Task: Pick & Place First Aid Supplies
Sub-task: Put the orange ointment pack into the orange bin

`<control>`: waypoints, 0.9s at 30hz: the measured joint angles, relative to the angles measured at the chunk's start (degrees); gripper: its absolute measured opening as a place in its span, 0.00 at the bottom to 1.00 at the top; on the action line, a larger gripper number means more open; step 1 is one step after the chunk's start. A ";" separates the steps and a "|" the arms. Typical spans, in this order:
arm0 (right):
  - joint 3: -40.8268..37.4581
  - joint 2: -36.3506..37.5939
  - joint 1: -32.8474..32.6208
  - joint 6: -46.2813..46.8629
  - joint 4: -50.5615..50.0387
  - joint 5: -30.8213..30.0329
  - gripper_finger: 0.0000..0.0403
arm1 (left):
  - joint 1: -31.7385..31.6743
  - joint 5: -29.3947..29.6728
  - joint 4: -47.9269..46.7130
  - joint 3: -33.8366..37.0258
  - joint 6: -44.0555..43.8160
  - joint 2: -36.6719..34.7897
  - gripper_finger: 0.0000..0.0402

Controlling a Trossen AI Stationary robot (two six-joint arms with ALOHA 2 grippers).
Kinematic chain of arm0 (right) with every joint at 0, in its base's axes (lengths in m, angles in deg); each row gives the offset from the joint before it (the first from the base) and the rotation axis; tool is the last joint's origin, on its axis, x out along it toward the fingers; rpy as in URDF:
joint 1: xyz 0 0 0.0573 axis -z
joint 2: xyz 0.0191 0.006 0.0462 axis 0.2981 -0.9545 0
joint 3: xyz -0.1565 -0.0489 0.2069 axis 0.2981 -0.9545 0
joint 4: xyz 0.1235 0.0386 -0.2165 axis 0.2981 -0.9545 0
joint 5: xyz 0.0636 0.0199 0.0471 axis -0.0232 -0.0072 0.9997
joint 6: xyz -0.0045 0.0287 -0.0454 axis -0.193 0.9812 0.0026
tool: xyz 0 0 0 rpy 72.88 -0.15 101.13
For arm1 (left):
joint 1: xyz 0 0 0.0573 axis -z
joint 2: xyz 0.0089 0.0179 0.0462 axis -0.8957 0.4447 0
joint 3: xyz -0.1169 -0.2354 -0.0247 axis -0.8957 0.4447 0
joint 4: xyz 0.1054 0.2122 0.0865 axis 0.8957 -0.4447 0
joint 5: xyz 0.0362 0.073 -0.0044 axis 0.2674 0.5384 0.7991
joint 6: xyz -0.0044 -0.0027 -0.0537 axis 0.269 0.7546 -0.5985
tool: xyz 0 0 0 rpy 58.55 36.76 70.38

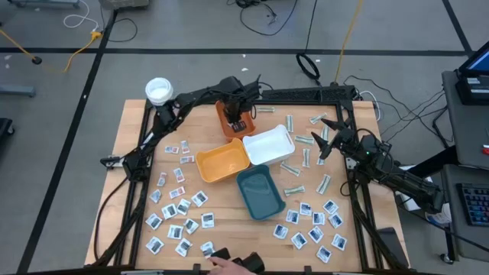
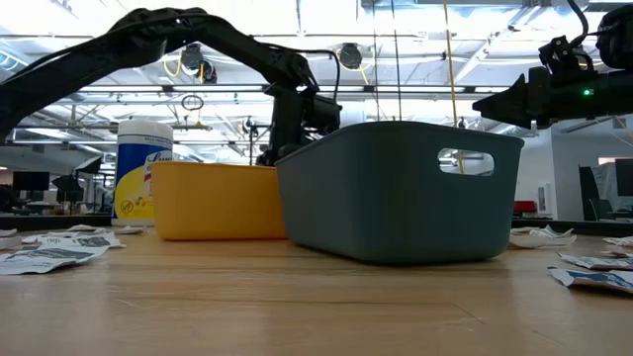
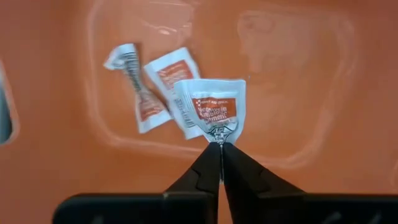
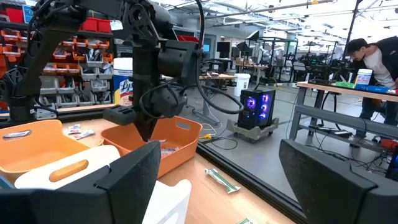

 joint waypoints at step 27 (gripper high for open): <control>0.00 0.00 -0.02 0.01 0.00 0.00 0.80 | -3.15 -0.96 -2.65 0.80 -19.75 -7.84 0.64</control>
